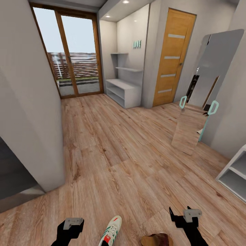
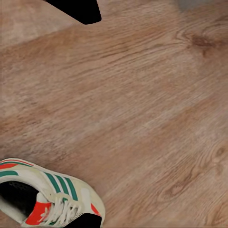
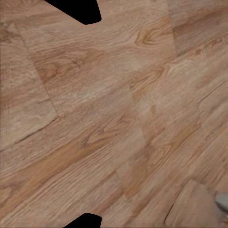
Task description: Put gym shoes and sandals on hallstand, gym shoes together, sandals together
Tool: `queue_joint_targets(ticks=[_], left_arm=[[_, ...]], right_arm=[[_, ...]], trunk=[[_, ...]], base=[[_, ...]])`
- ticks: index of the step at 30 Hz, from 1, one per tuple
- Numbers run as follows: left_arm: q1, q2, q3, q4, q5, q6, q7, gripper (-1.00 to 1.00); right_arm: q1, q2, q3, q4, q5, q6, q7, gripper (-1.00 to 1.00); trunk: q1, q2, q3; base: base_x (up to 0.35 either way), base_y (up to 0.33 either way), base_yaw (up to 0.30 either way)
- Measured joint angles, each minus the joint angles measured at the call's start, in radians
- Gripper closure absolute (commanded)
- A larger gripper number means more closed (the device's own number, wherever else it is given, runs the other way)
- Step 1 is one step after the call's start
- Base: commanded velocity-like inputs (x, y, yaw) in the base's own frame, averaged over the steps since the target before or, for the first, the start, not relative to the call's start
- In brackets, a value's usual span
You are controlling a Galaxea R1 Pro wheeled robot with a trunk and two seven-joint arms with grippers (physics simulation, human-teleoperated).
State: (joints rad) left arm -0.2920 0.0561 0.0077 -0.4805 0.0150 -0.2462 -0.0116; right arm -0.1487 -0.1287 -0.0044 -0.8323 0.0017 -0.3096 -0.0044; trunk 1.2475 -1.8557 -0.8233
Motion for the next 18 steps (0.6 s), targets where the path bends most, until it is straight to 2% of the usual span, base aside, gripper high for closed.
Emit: queue_joint_targets(ticks=[4, 10, 18], left_arm=[[-0.002, -0.002, -0.001, -0.001, -0.006, -0.005, 0.002, -1.0], [-0.001, -0.004, -0.004, -0.002, -0.008, -0.008, 0.004, -1.0], [-0.002, -0.001, 0.0, -0.002, -0.008, -0.008, 0.006, -1.0]], right_arm=[[-0.029, -0.001, 0.0, -0.045, 0.0, 0.064, 0.003, -1.0], [-0.04, -0.001, 0.004, -0.072, 0.003, 0.092, 0.005, -1.0], [-0.044, -0.003, 0.005, -0.09, 0.005, 0.105, 0.004, -1.0]], trunk=[[0.0, 0.0, 0.0], [0.0, 0.0, 0.0], [0.001, 0.0, 0.0]], base=[[0.0, 0.0, 0.0], [-0.019, 0.0, 0.0], [-0.282, 0.0, 0.0]])
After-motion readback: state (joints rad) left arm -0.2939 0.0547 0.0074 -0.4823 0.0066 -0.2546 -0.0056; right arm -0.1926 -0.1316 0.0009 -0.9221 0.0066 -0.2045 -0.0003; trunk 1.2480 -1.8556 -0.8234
